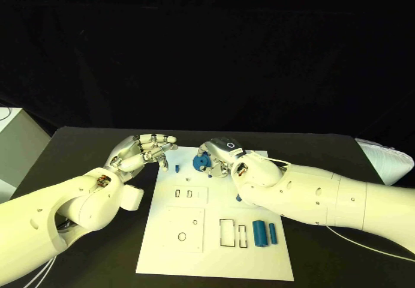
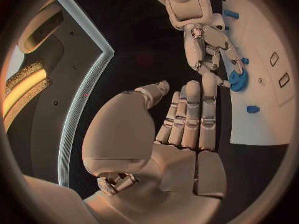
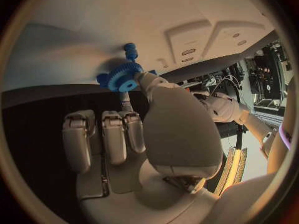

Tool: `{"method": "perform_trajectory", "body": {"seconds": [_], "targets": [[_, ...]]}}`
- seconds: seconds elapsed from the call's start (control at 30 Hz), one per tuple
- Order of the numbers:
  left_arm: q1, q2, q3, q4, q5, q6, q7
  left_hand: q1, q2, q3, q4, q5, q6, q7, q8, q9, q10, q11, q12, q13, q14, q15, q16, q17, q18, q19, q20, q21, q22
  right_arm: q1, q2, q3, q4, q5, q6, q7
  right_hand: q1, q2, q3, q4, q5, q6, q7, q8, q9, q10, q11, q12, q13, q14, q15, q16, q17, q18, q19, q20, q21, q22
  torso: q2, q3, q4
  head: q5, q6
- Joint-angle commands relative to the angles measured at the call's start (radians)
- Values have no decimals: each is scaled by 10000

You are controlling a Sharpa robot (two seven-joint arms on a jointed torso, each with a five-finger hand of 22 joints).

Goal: Assemble the parts on the task board

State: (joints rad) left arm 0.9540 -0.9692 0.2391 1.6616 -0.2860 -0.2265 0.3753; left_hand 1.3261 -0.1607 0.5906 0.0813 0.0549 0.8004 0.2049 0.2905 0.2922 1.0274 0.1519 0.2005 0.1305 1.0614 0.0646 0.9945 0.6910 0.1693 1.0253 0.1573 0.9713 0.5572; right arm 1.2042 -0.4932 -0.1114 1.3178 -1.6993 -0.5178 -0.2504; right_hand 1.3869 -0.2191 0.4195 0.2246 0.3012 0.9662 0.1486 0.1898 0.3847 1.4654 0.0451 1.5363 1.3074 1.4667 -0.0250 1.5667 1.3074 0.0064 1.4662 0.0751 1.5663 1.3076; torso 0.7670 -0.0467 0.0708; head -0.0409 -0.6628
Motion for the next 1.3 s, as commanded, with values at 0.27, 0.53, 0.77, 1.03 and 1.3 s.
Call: {"method": "perform_trajectory", "body": {"seconds": [0.27, 0.53, 0.77, 1.03, 1.3], "targets": [[0, 5, 7, 27, 24, 198, 21, -30, -11, 44, -10, 4, -88, 156, 68, 12, -69, -33, 36, 13, -52, 43, 65, -17, 155, -35, 2, 36, 14, -23, 21, -10, -55, -209, 230, -98, 37, -19, 95, -1, -28, 355, -312, 775, 388, 751, -72, 60, 2362, 1041, -79, 41, 2634, -64, 1046, -54, 45, 2632, -1, -5, 4, 2, -6], [0, 10, 7, 24, 24, 219, 5, -30, -11, 44, -10, 4, -88, 156, 68, 12, -69, -33, 36, 13, -52, 43, 65, -17, 155, -35, 2, 36, 14, -29, 66, -12, -131, -161, 244, -41, -137, -106, 163, -7, -103, 166, -241, 712, 340, 709, -15, 18, 2324, 1041, -38, 41, 2634, -64, 1046, -27, 45, 2632, -6, -6, -1, 6, -7], [0, 6, 7, 20, 24, 226, -7, -46, -16, 40, -1, 4, -100, 159, 75, 19, -91, -29, 59, 20, -59, 47, 71, -23, 155, -53, 7, 55, 22, -30, 99, -13, -227, -142, 248, -118, -450, -277, 127, 47, -153, -155, -98, 534, 227, 600, 114, -85, 2231, 1041, 73, 41, 2634, -61, 1041, 62, 34, 2621, 4, -2, 4, -1, -2], [0, 3, 7, 15, 24, 233, -22, -46, -16, 40, -1, 4, -100, 159, 75, 19, -91, -29, 59, 20, -59, 47, 71, -23, 155, -53, 7, 55, 22, -30, 101, -13, -260, -129, 250, -103, -490, -281, 120, 60, -162, -181, -84, 517, 214, 581, 130, -103, 2214, 1041, 86, 41, 2634, -58, 1036, 75, 25, 2611, 0, -3, -1, 8, -6], [0, 6, 7, 13, 24, 241, -28, -46, -16, 40, -1, 4, -100, 159, 75, 19, -91, -29, 59, 20, -59, 47, 71, -23, 155, -53, 7, 55, 22, -31, 65, -14, -188, -62, 378, 17, -744, -434, -96, 140, -338, -269, -39, 466, 157, 507, 181, -171, 2154, 1041, 140, 41, 2634, -52, 1027, 139, 7, 2593, -3, 4, -4, 22, -19]]}}
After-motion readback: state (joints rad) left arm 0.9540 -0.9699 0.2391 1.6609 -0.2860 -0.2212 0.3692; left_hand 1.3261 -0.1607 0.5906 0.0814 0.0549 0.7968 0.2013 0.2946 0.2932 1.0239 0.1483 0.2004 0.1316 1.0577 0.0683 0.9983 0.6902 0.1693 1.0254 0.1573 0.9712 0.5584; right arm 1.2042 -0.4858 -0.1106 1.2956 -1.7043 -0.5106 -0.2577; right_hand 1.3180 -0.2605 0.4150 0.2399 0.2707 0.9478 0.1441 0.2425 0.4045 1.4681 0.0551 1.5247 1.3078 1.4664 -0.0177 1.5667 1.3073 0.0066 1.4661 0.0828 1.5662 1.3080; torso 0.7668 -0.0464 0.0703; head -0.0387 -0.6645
